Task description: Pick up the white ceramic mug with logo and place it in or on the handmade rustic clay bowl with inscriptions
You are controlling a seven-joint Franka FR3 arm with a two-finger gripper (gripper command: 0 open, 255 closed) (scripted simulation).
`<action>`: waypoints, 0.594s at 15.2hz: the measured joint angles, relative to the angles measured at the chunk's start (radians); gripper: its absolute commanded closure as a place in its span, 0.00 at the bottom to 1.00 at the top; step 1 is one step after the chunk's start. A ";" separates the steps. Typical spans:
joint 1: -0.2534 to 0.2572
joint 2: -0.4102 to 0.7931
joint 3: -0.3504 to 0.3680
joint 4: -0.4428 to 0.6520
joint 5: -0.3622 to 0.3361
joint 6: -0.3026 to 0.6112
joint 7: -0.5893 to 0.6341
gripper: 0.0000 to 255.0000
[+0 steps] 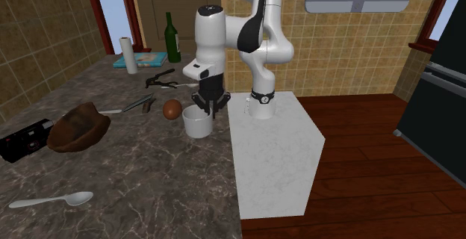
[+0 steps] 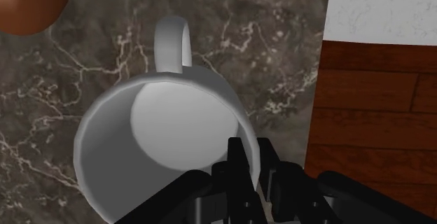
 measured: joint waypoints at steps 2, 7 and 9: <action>-0.002 -0.021 0.004 0.017 -0.002 -0.037 -0.001 1.00; -0.001 -0.057 0.020 0.055 -0.001 -0.111 0.003 1.00; -0.002 -0.070 0.025 0.071 -0.001 -0.139 0.004 1.00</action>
